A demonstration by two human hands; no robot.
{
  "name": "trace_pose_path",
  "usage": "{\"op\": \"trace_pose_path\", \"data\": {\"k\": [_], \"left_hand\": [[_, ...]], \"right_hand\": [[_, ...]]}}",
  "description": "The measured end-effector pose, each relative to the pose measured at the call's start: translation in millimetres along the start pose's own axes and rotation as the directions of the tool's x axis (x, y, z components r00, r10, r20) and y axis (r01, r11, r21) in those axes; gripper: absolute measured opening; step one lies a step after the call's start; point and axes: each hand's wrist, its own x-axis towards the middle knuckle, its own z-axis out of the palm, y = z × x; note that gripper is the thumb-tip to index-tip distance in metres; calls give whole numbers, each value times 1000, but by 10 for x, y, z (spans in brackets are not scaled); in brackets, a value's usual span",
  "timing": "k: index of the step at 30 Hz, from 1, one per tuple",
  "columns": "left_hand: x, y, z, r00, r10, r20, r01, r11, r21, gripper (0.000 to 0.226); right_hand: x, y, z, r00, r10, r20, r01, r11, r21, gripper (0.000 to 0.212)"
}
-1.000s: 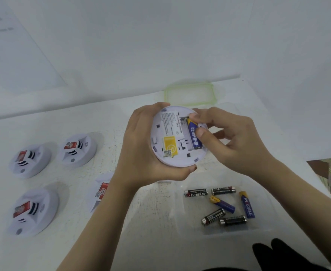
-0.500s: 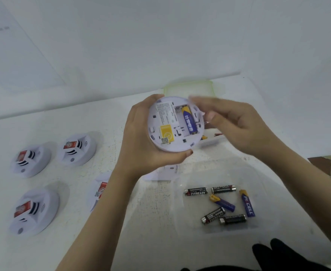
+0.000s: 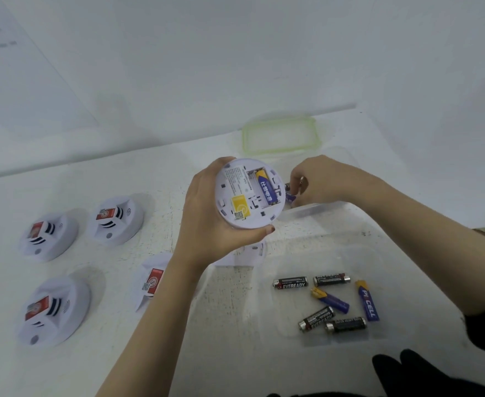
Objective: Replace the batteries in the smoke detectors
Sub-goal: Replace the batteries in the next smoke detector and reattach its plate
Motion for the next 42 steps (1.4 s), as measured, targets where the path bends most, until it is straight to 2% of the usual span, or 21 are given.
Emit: {"op": "trace_pose_path", "data": {"k": [4,8,12,15,18,21,23,27,29,32,34,36,37,39,42], "left_hand": [[-25,-31,-25,1000,-16,-15,16,1000,-6,92],[-74,-79,-36,998,-55,-8,55,998,8,96],[-113,-99,-28,997,-81,-7,81,997,17,98],[-124,-87,-24,996,-94,-10,94,995,14,97],[-129,-65,-16,996,-85,-26,85,996,13,98],[-74,-32,-43,998,-61,5,61,997,-37,83],[-50,-4,-65,998,-51,36,52,997,-50,75],[-116,137,-136,997,-33,-74,23,992,-123,72],[-129,226,-162,997,-7,-71,-4,989,-150,63],[-162,256,-156,998,-34,-62,22,984,-174,68],[-218,238,-148,993,-102,-64,88,978,-187,89],[-246,230,-163,994,-103,-46,92,975,-201,97],[-237,256,-186,994,-99,-46,86,973,-215,96],[-212,297,-238,996,-72,-54,57,969,-239,90],[-229,288,-288,998,-54,-45,41,964,-261,89]], "right_hand": [[28,-63,-30,1000,0,-8,0,1000,-29,10],[-80,-44,-105,988,7,-153,21,983,185,7],[-272,-71,-168,935,7,-355,195,825,530,12],[-449,-173,-157,872,-32,-489,363,713,600,13],[-597,-294,-77,844,-140,-518,450,710,541,15],[-680,-379,29,776,-338,-533,545,785,295,11],[-694,-416,82,744,-403,-533,582,784,218,11],[-710,-456,169,736,-394,-551,594,766,245,11],[-719,-463,226,736,-361,-573,582,770,262,10],[-718,-487,308,699,-350,-624,591,774,227,18],[-707,-489,324,718,-300,-628,570,771,283,25],[-715,-503,293,804,-277,-526,538,713,449,44],[-731,-516,269,854,-296,-429,513,623,591,55],[-763,-547,234,901,-335,-277,405,414,816,69],[-821,-634,212,921,-291,-260,349,318,881,66]]}}
